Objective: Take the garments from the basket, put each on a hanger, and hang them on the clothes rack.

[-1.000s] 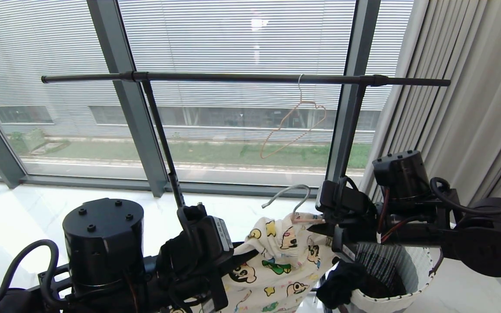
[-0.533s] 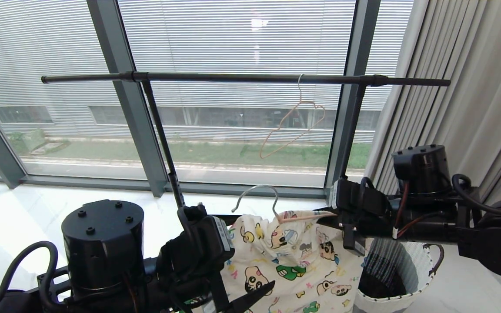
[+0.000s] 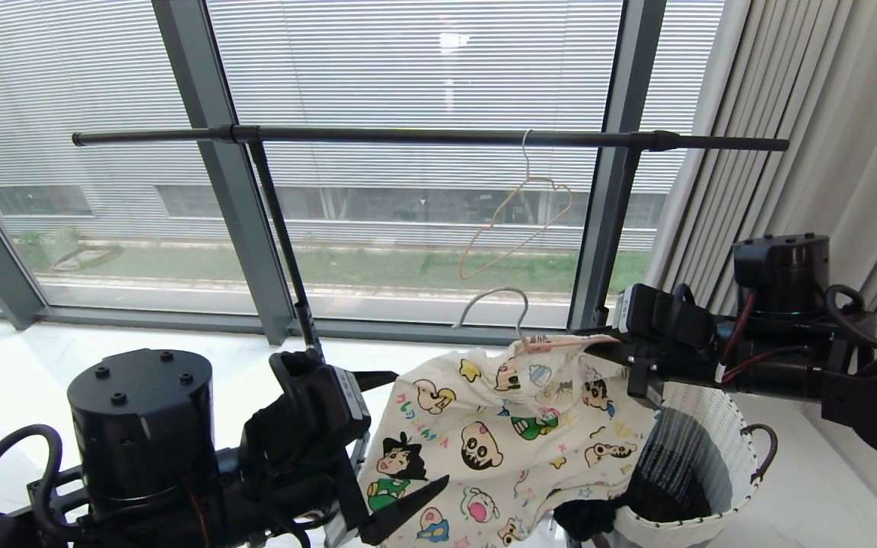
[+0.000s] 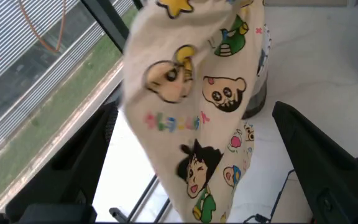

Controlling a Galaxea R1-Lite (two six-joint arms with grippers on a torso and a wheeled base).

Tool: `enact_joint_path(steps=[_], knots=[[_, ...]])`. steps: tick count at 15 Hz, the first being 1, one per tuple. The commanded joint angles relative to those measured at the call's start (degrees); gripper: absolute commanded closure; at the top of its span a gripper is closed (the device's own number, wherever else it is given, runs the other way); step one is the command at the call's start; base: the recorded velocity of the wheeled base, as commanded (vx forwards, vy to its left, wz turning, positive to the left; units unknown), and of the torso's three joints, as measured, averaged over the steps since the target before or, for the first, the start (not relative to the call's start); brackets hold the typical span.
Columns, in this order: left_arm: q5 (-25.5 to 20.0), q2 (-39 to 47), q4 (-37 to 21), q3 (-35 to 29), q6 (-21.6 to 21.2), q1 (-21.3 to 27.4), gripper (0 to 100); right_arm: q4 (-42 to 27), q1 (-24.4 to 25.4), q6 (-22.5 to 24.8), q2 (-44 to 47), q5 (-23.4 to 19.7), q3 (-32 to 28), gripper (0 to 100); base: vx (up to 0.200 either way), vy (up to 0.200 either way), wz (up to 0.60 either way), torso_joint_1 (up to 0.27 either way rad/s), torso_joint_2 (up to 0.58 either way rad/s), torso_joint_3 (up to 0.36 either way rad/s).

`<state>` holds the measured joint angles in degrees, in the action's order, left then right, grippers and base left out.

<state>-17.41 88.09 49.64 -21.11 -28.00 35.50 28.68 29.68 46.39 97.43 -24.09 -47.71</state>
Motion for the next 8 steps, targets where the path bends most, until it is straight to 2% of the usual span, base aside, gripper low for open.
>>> enact_joint_path(steps=[1, 5, 8], knots=[[-0.1, -2.8, -0.1, 0.5, 1.4, -2.5, 0, 0.1, -1.0, 0.8, 0.0, -0.4, 0.1, 100, 0.000, 0.000, 0.00, 0.000, 0.00, 0.000], [-0.2, -3.8, -0.1, 2.3, 1.8, -10.2, 0, 0.9, -1.3, 1.3, 0.0, -0.7, 0.0, 100, 0.000, 0.000, 0.00, 0.000, 0.00, 0.000], [-3.7, -2.7, -0.2, 2.7, 3.1, -9.7, 0, 2.0, -0.2, 2.0, -0.3, -1.0, 0.6, 100, 0.000, 0.000, 0.00, 0.000, 0.00, 0.000]])
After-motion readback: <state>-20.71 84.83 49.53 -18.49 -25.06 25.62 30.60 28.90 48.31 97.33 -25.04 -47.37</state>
